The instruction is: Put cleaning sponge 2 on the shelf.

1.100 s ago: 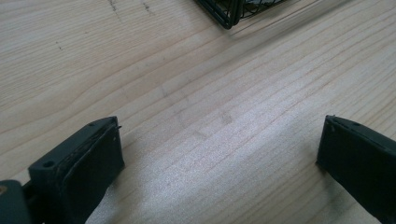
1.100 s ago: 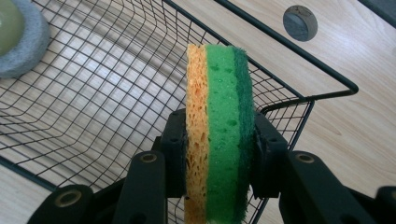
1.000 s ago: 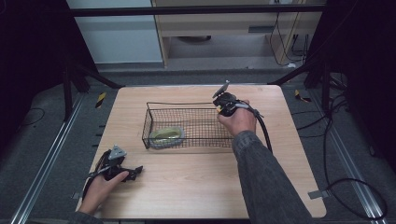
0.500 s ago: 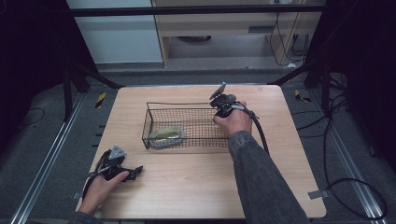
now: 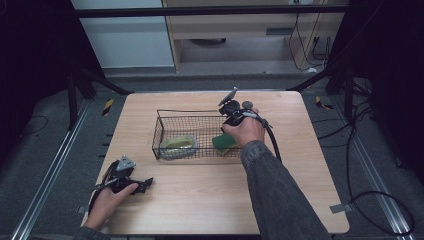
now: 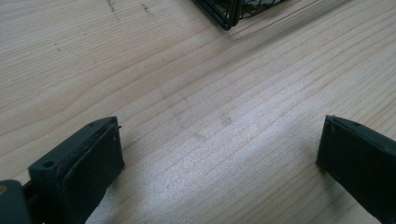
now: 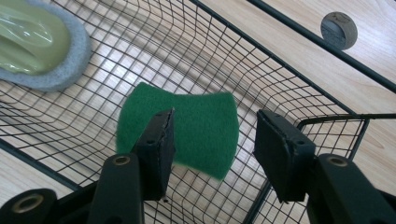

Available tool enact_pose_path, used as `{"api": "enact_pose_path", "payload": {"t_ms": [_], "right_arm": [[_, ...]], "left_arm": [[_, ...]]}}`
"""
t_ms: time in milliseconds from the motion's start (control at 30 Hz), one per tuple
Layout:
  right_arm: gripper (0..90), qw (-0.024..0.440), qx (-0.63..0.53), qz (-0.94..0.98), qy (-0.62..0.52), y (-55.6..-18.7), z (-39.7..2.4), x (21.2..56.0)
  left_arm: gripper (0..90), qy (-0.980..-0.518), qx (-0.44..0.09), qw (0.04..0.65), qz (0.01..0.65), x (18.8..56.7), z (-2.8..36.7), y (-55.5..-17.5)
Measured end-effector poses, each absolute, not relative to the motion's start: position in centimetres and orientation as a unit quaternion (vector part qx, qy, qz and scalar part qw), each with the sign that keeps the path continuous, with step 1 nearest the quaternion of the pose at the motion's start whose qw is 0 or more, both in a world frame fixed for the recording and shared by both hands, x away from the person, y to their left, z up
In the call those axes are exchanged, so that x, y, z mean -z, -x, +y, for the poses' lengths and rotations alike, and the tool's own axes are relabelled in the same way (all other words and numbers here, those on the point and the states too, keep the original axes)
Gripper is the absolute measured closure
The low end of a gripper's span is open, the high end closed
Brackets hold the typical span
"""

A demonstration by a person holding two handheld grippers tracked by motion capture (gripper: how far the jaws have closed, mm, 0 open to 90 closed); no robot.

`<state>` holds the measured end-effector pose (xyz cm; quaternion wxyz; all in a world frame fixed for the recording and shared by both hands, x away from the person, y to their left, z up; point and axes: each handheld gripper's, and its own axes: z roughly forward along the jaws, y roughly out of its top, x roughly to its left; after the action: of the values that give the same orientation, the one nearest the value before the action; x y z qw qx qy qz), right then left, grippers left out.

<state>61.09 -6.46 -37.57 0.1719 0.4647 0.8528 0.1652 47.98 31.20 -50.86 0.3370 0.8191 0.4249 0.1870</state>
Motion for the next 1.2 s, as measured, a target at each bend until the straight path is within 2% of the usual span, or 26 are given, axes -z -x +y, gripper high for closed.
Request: {"api": "enact_pose_path", "payload": {"t_ms": [267, 833, 1200], "right_arm": [[46.8, 0.174, -0.174, 0.852, -0.463, -60.7, -6.6, 37.2], [37.4, 0.180, -0.215, 0.846, -0.454, -59.7, -7.5, 35.5], [21.0, 0.194, -0.237, 0.834, -0.459, -59.3, -8.5, 34.6]], "left_arm": [[0.0, -0.819, -0.187, 0.337, 0.425, 50.9, 31.2, -48.0], [0.0, -0.819, -0.187, 0.337, 0.425, 50.9, 31.2, -48.0], [0.0, -0.819, -0.187, 0.337, 0.425, 50.9, 31.2, -48.0]]}}
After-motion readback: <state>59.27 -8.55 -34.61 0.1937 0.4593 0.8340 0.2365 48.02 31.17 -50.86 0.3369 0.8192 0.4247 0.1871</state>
